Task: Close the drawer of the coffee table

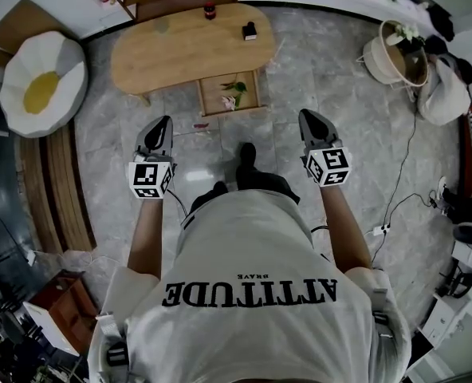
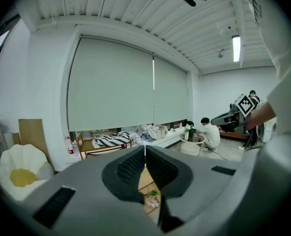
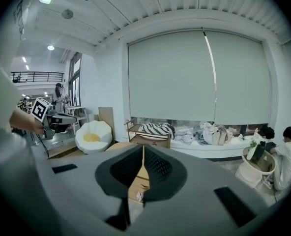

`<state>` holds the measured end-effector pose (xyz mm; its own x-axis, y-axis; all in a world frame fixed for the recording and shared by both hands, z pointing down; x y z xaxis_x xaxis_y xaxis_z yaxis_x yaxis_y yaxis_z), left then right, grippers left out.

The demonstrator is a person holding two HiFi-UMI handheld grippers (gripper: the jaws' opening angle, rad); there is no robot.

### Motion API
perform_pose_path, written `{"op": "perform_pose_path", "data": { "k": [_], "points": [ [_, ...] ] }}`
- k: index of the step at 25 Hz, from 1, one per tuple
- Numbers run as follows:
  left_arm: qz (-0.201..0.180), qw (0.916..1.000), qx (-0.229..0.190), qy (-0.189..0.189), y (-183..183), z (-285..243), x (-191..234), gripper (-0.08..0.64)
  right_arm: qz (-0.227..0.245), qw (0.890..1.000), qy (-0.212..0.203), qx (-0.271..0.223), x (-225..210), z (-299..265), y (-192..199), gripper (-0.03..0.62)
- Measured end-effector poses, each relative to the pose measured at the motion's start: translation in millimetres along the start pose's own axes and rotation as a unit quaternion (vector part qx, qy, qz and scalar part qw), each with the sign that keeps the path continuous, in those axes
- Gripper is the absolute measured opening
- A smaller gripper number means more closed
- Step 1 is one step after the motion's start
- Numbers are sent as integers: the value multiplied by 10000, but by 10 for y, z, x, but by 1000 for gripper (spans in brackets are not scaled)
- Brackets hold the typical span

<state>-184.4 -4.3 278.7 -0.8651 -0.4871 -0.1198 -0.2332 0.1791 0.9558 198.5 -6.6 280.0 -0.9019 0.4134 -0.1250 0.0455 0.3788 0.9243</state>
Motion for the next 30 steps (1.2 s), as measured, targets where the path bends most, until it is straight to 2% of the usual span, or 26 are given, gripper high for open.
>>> {"op": "perform_pose_path", "data": {
  "k": [11, 15, 22, 30],
  "points": [
    [222, 9982, 343, -450, 74, -577, -166, 23, 19, 9981, -498, 375, -500, -562, 91, 21],
    [288, 9971, 520, -477, 136, -793, -238, 23, -60, 9966, -644, 515, -655, -793, 142, 21],
    [415, 9949, 783, -474, 318, -1067, -349, 23, -21, 9910, -1023, 868, -676, -1103, 353, 21],
    [586, 9925, 957, -493, 519, -1301, -356, 23, 4, 9880, -1111, 1071, -818, -1430, 462, 21]
  ]
}}
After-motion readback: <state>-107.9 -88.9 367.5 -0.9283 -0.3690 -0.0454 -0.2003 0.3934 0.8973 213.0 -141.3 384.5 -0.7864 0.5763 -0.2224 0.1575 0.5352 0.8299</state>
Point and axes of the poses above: the fingertips, and each gripper's own axes: z backward along the fingers, x to its left, y out of its underside, the point moved 5 cm from there along z, backward along the fingers, and after that the axes turned 6 degrees about -z, right-handed, at the moved point
